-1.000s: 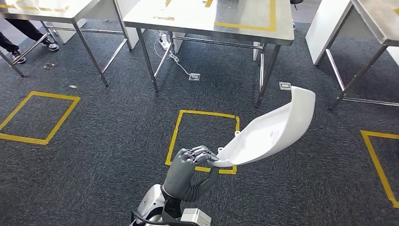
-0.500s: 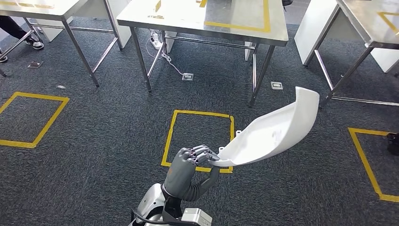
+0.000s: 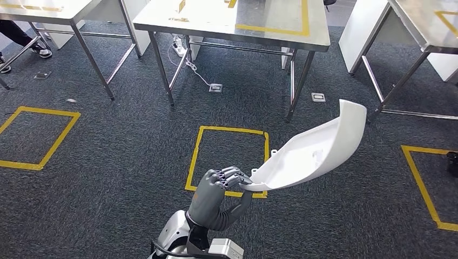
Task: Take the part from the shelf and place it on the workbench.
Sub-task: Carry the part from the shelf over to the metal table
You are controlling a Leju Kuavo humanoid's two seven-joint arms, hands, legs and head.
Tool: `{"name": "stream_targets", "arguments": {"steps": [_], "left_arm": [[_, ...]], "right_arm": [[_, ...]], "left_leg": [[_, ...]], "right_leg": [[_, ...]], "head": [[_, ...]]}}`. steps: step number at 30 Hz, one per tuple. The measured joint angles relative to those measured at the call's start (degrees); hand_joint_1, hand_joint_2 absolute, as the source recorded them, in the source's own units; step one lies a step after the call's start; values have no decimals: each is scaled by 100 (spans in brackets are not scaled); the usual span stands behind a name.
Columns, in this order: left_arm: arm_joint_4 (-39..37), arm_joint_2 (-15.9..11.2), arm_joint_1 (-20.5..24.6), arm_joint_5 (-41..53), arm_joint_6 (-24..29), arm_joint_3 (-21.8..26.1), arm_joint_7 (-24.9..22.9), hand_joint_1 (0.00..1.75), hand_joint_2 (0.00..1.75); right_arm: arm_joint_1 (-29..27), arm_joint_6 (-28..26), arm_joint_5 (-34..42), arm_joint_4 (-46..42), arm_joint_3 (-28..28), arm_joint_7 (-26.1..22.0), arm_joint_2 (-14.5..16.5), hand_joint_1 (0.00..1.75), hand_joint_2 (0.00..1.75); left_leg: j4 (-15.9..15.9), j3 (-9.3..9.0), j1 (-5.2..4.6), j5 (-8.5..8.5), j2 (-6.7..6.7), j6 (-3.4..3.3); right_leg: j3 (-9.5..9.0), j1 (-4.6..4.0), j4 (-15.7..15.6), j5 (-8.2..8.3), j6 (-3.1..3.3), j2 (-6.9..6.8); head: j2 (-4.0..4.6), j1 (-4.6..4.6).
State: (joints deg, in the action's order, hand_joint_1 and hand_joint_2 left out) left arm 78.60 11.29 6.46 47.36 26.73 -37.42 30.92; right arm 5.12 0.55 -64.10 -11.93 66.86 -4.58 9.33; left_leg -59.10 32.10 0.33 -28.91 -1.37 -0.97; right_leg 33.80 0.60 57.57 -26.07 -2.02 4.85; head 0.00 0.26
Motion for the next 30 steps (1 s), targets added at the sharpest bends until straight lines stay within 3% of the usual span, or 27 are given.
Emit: {"name": "stream_targets", "arguments": {"steps": [16,19,22,24,27,28,29,30], "left_arm": [[-31,-4,13,34,-98,-10,-1,175,175],[-56,-14,34,114,-199,-44,-8,175,175],[-63,-21,60,156,-226,-97,-7,175,175],[-67,-21,61,168,-242,-110,-6,175,175],[-78,-33,42,172,-240,-110,-10,175,175],[-85,-43,30,172,-235,-109,-14,175,175],[-91,-52,17,173,-226,-109,-16,175,175],[-93,-60,5,173,-215,-109,-19,175,175]], "right_arm": [[0,0,14,1,0,-3,0,0,0],[-3,-1,14,2,0,-10,9,0,0],[-12,-1,17,2,0,-20,20,0,0],[-2,1,16,2,0,-37,19,0,0],[3,6,0,2,0,-69,18,0,0],[-6,6,-8,2,0,-71,18,0,0],[-16,6,-16,2,0,-71,18,0,0],[-24,6,-21,2,0,-71,17,0,0]], "left_leg": [[1,0,1,1,0,1],[-9,7,-35,-13,2,-35],[64,-48,-21,-35,15,-124],[105,-124,2,-74,53,-182],[109,-179,11,-129,150,-175],[107,-202,20,-150,177,-151],[104,-231,37,-172,198,-116],[100,-272,62,-204,212,-69]], "right_leg": [[0,0,4,-2,3,-1],[-9,28,-27,13,-34,3],[34,37,126,75,-87,-34],[205,32,473,-50,-105,-189],[777,58,1419,-483,-162,-376],[912,83,1603,-529,-184,-395],[947,112,1592,-466,-205,-411],[868,145,1371,-295,-227,-429]], "head": [[0,0],[0,2],[0,-3],[0,-28],[0,-60],[0,-60],[0,-60],[0,-60]]}}
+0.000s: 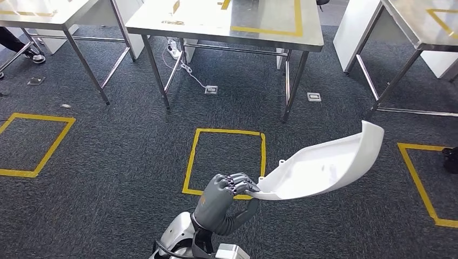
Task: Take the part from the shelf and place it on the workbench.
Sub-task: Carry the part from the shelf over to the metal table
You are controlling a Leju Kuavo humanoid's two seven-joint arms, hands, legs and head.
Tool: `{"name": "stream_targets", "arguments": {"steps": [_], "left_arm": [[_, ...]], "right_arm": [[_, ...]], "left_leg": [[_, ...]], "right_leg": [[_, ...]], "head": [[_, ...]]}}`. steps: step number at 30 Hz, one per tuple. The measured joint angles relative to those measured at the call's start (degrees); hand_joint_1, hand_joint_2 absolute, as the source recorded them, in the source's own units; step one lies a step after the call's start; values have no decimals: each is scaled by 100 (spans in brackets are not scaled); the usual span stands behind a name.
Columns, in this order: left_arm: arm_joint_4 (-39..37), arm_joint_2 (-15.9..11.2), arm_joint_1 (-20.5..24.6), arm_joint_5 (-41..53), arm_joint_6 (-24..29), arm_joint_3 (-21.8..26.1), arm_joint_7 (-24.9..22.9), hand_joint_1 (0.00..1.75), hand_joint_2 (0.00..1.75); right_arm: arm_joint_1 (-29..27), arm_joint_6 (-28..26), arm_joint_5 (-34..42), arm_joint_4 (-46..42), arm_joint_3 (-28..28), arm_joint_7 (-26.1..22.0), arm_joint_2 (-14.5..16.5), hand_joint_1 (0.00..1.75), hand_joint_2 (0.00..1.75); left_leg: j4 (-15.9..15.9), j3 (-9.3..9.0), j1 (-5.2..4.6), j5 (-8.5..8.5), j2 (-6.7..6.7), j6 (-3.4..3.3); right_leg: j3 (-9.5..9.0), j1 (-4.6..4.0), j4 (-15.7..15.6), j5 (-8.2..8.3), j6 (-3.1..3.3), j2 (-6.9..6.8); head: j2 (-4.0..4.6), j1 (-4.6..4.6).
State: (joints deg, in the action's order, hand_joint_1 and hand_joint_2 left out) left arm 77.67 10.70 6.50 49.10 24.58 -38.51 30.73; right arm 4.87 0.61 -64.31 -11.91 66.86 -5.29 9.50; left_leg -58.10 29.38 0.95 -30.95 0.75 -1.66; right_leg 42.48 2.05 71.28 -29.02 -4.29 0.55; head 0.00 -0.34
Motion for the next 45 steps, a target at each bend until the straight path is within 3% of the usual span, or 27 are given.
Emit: {"name": "stream_targets", "arguments": {"steps": [1,3,6,8,10,12,14,15,16,19,20,21,23,25,26,28,30,31,32,34,35,36,37,39,41,43,45], "left_arm": [[0,-5,-10,1,9,0,-2,175,175],[0,-15,-22,5,21,0,-6,175,175],[7,-21,-25,25,25,-1,-14,175,175],[21,-17,-7,38,25,-2,-14,175,175],[34,-19,1,45,25,-3,-13,175,175],[37,-32,-15,48,25,-3,-13,175,175],[36,-47,-32,48,25,-2,-15,175,175],[37,-52,-36,48,25,-2,-15,175,175],[37,-57,-39,48,25,-2,-15,175,175],[24,-89,-57,47,25,-2,-16,175,175],[22,-97,-61,47,25,0,-18,175,175],[27,-92,-58,48,25,-1,-18,175,175],[50,-60,-42,52,25,-3,-20,175,175],[55,-41,-33,62,25,-5,-32,175,175],[49,-43,-36,70,25,-4,-41,175,175],[40,-47,-43,86,25,-4,-50,175,175],[37,-48,-47,98,25,-4,-55,175,175],[31,-49,-47,101,25,-4,-56,175,175],[19,-52,-50,103,24,-4,-58,175,175],[-28,-65,-50,104,13,-5,-62,175,175],[-42,-67,-50,106,3,-4,-70,175,175],[-49,-66,-48,107,-7,-3,-76,175,175],[-39,-49,-35,108,-15,-2,-79,175,175],[-14,-11,13,110,-17,-5,-71,175,175],[-10,4,52,109,-19,-7,-69,175,175],[-30,-3,54,107,-24,-7,-78,175,175],[-45,-7,55,105,-28,-7,-85,175,175]], "right_arm": [[-7,0,-4,0,0,1,-1,0,0],[-10,0,-3,7,-1,-3,14,0,0],[-4,-2,6,13,-1,-15,27,0,0],[-4,-2,11,8,0,-23,20,0,0],[4,-4,15,2,0,-27,14,0,0],[3,-9,17,2,0,-25,14,0,0],[-9,-11,18,2,0,-24,14,0,0],[-14,-11,18,2,0,-24,14,0,0],[-18,-11,18,2,0,-25,14,0,0],[-40,-10,17,9,0,-24,33,0,0],[-41,-10,18,11,0,-24,41,0,0],[-28,-9,18,12,0,-25,44,0,0],[-6,-7,14,9,0,-30,39,0,0],[14,-5,1,7,-1,-31,34,0,0],[15,-4,-4,7,-2,-29,33,0,0],[3,-4,-8,7,-2,-16,32,0,0],[-21,-4,-7,7,-2,-7,31,0,0],[-36,-4,-5,7,-2,-7,31,0,0],[-62,-4,-3,7,-2,-7,31,0,0],[-114,-4,1,7,-3,-3,31,0,0],[-136,-3,1,7,-4,0,29,0,0],[-139,-1,1,7,-4,4,27,0,0],[-119,1,1,7,-4,8,26,0,0],[-62,4,1,5,-4,28,22,0,0],[-4,-7,3,3,-4,64,10,0,0],[17,-16,6,2,-4,85,1,0,0],[9,-14,8,2,-4,91,2,0,0]], "left_leg": [[-8,-48,25,-42,11,56],[-23,-131,53,-142,25,184],[-52,-247,60,-232,32,357],[-410,-142,97,-91,16,429],[-1123,334,101,14,-2,444],[-1710,893,70,-239,-11,417],[-1799,1284,25,-603,-16,361],[-1649,1387,-5,-656,-21,320],[-1391,1434,-46,-519,-29,265],[-497,1437,-183,735,-114,91],[-354,1403,-204,989,-149,60],[-311,1347,-211,998,-176,40],[-258,1132,-184,857,-186,-9],[-158,845,-158,704,-175,-56],[-99,689,-153,607,-167,-73],[16,343,-151,401,-165,-92],[122,-41,-152,180,-186,-83],[165,-257,-153,52,-194,-74],[199,-437,-154,-84,-196,-64],[199,-748,-160,-387,-215,-33],[207,-877,-155,-527,-230,-7],[184,-998,-152,-609,-246,29],[102,-1046,-146,-608,-255,72],[-456,-871,-135,-365,-216,133],[-1236,-348,-115,-283,-166,172],[-1616,163,-90,-746,-149,210],[-1547,500,-71,-1282,-142,243]], "right_leg": [[-160,37,-379,230,-31,-27],[-437,50,-996,412,-42,-85],[-577,-7,-1126,236,184,-93],[-727,-21,-1130,127,314,-56],[-921,-38,-1150,-14,410,-31],[-1121,-59,-1161,-179,464,-1],[-1355,-87,-1168,-362,483,57],[-1488,-98,-1175,-460,484,89],[-1624,-108,-1189,-559,483,111],[-1966,-136,-1278,-846,454,171],[-2085,-148,-1314,-909,429,189],[-2176,-164,-1315,-903,395,204],[-2129,-172,-1007,-667,329,180],[-1655,-171,-274,-401,284,99],[-1356,-166,70,-417,269,54],[-809,-163,390,-833,241,21],[-429,-161,249,-1292,231,19],[-283,-161,28,-1271,233,18],[-171,-162,-290,-910,248,12],[0,-187,-978,308,293,-30],[18,-213,-1165,756,328,-52],[-6,-237,-1236,927,361,-68],[-98,-257,-1203,885,405,-69],[-314,-249,-1210,747,492,-55],[-562,-220,-1271,607,561,-43],[-825,-191,-1334,425,568,-27],[-1079,-157,-1361,236,531,-3]], "head": [[0,-1],[0,-30],[0,-30],[0,-6],[0,25],[-1,55],[0,69],[0,74],[0,79],[0,93],[0,98],[0,100],[-1,102],[-1,90],[0,80],[0,74],[0,69],[0,66],[0,61],[0,60],[0,64],[-1,68],[-1,73],[-1,77],[-2,105],[-2,138],[-2,150]]}}
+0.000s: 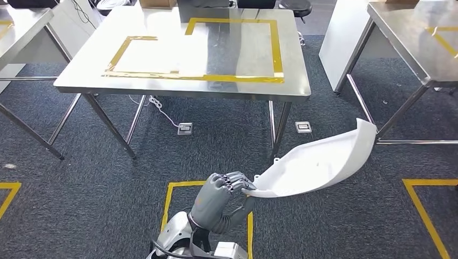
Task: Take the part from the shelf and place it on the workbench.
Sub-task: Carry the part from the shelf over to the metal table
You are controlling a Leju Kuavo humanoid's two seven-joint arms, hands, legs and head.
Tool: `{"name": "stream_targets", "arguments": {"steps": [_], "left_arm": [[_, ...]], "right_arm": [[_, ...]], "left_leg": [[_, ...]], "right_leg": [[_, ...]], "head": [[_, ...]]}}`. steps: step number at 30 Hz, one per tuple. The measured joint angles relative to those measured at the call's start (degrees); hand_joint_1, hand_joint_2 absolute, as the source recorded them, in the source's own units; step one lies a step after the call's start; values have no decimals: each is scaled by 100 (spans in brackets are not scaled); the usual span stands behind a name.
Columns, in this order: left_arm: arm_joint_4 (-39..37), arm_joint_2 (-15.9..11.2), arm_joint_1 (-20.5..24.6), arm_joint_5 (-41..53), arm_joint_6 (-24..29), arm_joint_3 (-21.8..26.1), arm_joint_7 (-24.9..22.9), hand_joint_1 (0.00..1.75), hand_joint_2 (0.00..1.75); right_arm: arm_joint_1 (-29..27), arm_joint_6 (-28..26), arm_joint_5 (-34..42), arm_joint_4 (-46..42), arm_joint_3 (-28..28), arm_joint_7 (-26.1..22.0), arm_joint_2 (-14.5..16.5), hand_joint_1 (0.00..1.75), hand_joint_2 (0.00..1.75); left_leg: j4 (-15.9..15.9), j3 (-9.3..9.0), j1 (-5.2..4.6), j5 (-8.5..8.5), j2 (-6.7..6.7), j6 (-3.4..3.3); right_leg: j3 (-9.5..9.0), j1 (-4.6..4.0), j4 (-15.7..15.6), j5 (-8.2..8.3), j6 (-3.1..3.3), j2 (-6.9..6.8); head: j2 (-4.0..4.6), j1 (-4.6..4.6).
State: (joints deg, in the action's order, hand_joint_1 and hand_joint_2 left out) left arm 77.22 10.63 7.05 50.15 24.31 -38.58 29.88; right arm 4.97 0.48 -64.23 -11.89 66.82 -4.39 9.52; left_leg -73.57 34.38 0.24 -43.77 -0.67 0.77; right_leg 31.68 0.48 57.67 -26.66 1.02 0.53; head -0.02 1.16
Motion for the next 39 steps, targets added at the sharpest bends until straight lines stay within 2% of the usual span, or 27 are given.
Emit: {"name": "stream_targets", "arguments": {"steps": [1,2,4,5,6,8,10,11,13,14,15,16,18,19,20,21,23,24,25,28,32,36,38,39], "left_arm": [[-3,-2,-1,-2,0,0,-4,175,175],[-5,-4,-2,-4,0,0,-10,175,175],[-17,-13,-4,-10,-3,-1,-24,175,175],[-22,-12,-5,-15,-6,-1,-30,175,175],[-25,-9,-7,-20,-9,-1,-37,175,175],[-13,16,3,-33,-14,-1,-46,175,175],[3,47,22,-43,-17,1,-55,175,175],[8,60,26,-44,-24,1,-61,175,175],[2,67,22,-46,-43,2,-75,175,175],[-2,64,15,-47,-51,2,-81,175,175],[-5,62,9,-48,-55,2,-85,175,175],[-7,61,4,-48,-56,2,-87,175,175],[-5,62,4,-50,-57,2,-89,175,175],[-5,61,4,-51,-58,2,-90,175,175],[-5,60,4,-52,-59,2,-91,175,175],[-5,57,3,-54,-60,2,-93,175,175],[-7,44,0,-57,-61,2,-95,175,175],[-8,36,-1,-58,-61,3,-95,175,175],[-8,27,-2,-58,-61,3,-95,175,175],[-9,7,-3,-58,-61,4,-93,175,175],[-33,-5,-2,-58,-58,4,-79,175,175],[-58,-15,1,-42,-36,4,-49,175,175],[-59,-14,2,-36,-25,4,-39,175,175],[-59,-13,4,-33,-21,4,-36,175,175]], "right_arm": [[-2,2,-1,0,0,0,1,0,0],[-1,3,-3,0,0,0,2,0,0],[6,5,-7,0,0,6,-2,0,0],[7,5,-8,-1,0,12,-7,0,0],[9,5,-9,-1,0,16,-11,0,0],[19,5,-10,-2,0,21,-16,0,0],[33,5,-9,-2,0,21,-16,0,0],[37,5,-8,-2,-1,20,-15,0,0],[31,8,-8,-2,-2,14,-14,0,0],[24,9,-8,-2,-2,9,-14,0,0],[16,9,-10,-2,-2,3,-14,0,0],[11,9,-12,-2,-2,-3,-14,0,0],[9,8,-16,-3,-2,-15,-22,0,0],[13,11,-17,-5,-2,-18,-31,0,0],[19,14,-19,-8,-2,-21,-39,0,0],[22,17,-20,-10,-2,-21,-43,0,0],[22,20,-23,-13,-2,-23,-37,0,0],[16,20,-23,-13,-2,-23,-34,0,0],[13,20,-23,-13,-2,-23,-34,0,0],[12,9,-23,-13,-4,-23,-34,0,0],[12,5,-36,-13,-4,-25,-28,0,0],[14,5,-32,-13,-4,-27,-16,0,0],[14,5,-32,-14,-4,-28,-16,0,0],[15,7,-32,-14,-4,-28,-18,0,0]], "left_leg": [[168,112,11,-15,4,17],[426,185,27,236,10,37],[1018,278,74,1170,65,75],[1201,285,92,1552,101,71],[1280,290,100,1782,129,41],[1255,265,103,1885,135,-61],[1248,264,102,1889,123,-153],[1252,262,96,1877,121,-188],[1254,261,60,1844,121,-242],[1255,257,35,1830,117,-264],[1254,250,6,1817,111,-283],[1255,235,-27,1806,103,-301],[1258,200,-84,1790,89,-326],[1259,187,-112,1782,83,-328],[1257,183,-127,1773,79,-326],[1257,184,-132,1759,75,-333],[1261,181,-133,1752,74,-326],[1267,175,-129,1755,75,-325],[1274,170,-128,1767,76,-309],[1295,155,-129,1778,75,-295],[1304,146,-145,1766,73,-309],[1359,127,-174,1734,68,-361],[1468,42,-149,1736,61,-397],[1517,-21,-128,1743,60,-410]], "right_leg": [[-121,21,-2,-95,-23,14],[-233,43,-2,-189,-49,26],[-404,55,23,-368,-115,53],[-451,44,41,-460,-159,58],[-486,29,58,-543,-201,59],[-540,26,73,-667,-277,44],[-478,40,262,-816,-322,18],[-341,40,519,-956,-338,5],[109,24,1273,-1276,-344,-11],[317,12,1576,-1343,-330,-13],[451,-5,1714,-1304,-301,-13],[476,-32,1617,-1141,-246,-13],[268,-130,926,-658,-65,-11],[144,-176,570,-474,23,-18],[58,-210,324,-367,65,-27],[24,-224,206,-329,34,-33],[12,-216,168,-308,-56,-42],[9,-214,167,-302,-79,-40],[6,-214,167,-299,-57,-41],[3,-212,167,-293,-45,-41],[-4,-198,158,-296,-47,-42],[-27,-164,154,-276,-87,-46],[-56,-164,212,-228,-130,-44],[-40,-162,309,-254,-166,-40]], "head": [[0,5],[1,10],[1,43],[1,59],[1,69],[0,61],[1,44],[1,32],[1,16],[0,10],[0,7],[0,3],[0,-6],[0,-1],[0,1],[1,4],[0,1],[1,2],[1,1],[0,2],[0,3],[0,4],[0,5],[0,-3]]}}
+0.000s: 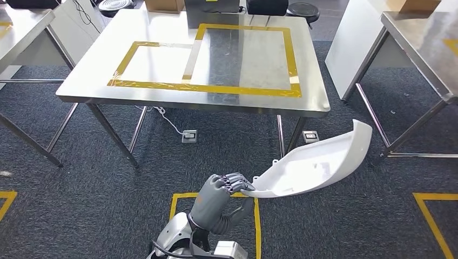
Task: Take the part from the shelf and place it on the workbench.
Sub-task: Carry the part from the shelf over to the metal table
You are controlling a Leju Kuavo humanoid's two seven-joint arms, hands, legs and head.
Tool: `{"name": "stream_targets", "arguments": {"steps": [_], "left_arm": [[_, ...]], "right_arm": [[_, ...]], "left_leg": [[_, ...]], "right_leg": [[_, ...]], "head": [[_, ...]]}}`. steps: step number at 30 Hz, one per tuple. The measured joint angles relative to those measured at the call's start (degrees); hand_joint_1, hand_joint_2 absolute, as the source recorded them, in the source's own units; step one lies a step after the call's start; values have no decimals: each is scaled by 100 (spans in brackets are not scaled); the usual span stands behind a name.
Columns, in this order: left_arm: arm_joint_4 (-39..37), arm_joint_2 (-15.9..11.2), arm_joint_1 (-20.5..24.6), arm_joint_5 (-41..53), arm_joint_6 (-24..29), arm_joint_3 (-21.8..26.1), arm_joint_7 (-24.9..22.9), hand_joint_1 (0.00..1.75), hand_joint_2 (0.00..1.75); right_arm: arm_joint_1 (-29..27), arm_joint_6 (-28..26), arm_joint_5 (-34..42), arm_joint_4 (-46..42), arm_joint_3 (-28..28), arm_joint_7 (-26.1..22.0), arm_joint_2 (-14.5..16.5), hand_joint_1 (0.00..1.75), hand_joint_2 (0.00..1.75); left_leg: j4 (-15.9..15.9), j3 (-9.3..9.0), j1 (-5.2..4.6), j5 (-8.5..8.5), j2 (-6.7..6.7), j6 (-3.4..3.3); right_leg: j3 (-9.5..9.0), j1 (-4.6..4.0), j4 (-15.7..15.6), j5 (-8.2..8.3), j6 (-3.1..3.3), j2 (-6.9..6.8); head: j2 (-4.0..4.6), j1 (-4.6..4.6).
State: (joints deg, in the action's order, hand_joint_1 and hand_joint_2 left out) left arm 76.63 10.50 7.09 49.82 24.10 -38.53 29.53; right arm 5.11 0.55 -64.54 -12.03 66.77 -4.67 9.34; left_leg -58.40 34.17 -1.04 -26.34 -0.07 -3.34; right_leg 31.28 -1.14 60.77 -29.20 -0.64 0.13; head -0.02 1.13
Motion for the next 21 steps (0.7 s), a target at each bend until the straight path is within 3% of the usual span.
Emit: {"name": "stream_targets", "arguments": {"steps": [2,4,5,6,7,9,11,13,15,16,17,19,21], "left_arm": [[-2,4,6,2,5,0,5,175,175],[-15,2,0,3,5,0,5,175,175],[-25,0,-7,4,5,0,5,175,175],[-33,-1,-12,4,5,0,4,175,175],[-39,-1,-14,4,5,0,4,175,175],[-42,-1,-14,4,5,0,4,175,175],[-43,1,-12,5,6,0,3,175,175],[-40,3,-8,9,8,0,0,175,175],[-33,3,-3,20,9,1,-14,175,175],[-27,3,3,27,10,2,-24,175,175],[-20,3,8,36,10,2,-36,175,175],[-10,-1,9,45,11,2,-62,175,175],[-8,-7,-3,52,12,2,-80,175,175]], "right_arm": [[5,3,1,-1,0,-1,-5,0,0],[4,6,2,-1,-1,1,-5,0,0],[-1,6,2,-1,-1,2,-5,0,0],[-8,6,2,-1,-1,2,-5,0,0],[-12,5,2,-1,-1,2,-5,0,0],[-14,5,2,0,-1,2,-3,0,0],[-6,5,2,2,-2,2,5,0,0],[-10,3,-5,3,-2,4,9,0,0],[-18,-1,-18,3,-3,7,8,0,0],[-15,-2,-23,3,-3,8,8,0,0],[-10,-2,-26,3,-4,10,8,0,0],[-5,-2,-33,3,-4,14,8,0,0],[-11,-2,-40,3,-4,16,8,0,0]], "left_leg": [[42,-94,32,13,5,0],[37,-105,48,-8,4,16],[29,-109,60,-26,1,35],[15,-118,79,-49,-3,62],[-6,-134,106,-78,-8,97],[-55,-174,154,-152,-10,186],[-81,-193,165,-222,-7,287],[-116,-238,159,-249,-3,377],[-211,-281,174,-282,2,442],[-370,-214,180,-351,3,464],[-618,-86,185,-456,5,476],[-1343,363,182,-761,6,485],[-1705,702,178,-898,5,471]], "right_leg": [[215,36,404,-267,-81,6],[623,108,1034,-562,-156,5],[777,146,1221,-597,-187,4],[839,181,1220,-519,-218,2],[785,216,1000,-330,-254,0],[511,268,278,102,-312,-5],[367,262,-112,180,-245,-28],[350,241,-130,119,-104,-38],[251,242,-138,148,-4,-25],[194,239,-140,131,41,-22],[148,236,-143,115,75,-21],[91,222,-144,59,122,-18],[16,204,-144,-20,139,-10]], "head": [[1,-21],[1,-33],[1,-33],[1,-34],[1,-35],[-1,-44],[0,-63],[0,-70],[0,-58],[1,-52],[1,-40],[1,-19],[0,-11]]}}
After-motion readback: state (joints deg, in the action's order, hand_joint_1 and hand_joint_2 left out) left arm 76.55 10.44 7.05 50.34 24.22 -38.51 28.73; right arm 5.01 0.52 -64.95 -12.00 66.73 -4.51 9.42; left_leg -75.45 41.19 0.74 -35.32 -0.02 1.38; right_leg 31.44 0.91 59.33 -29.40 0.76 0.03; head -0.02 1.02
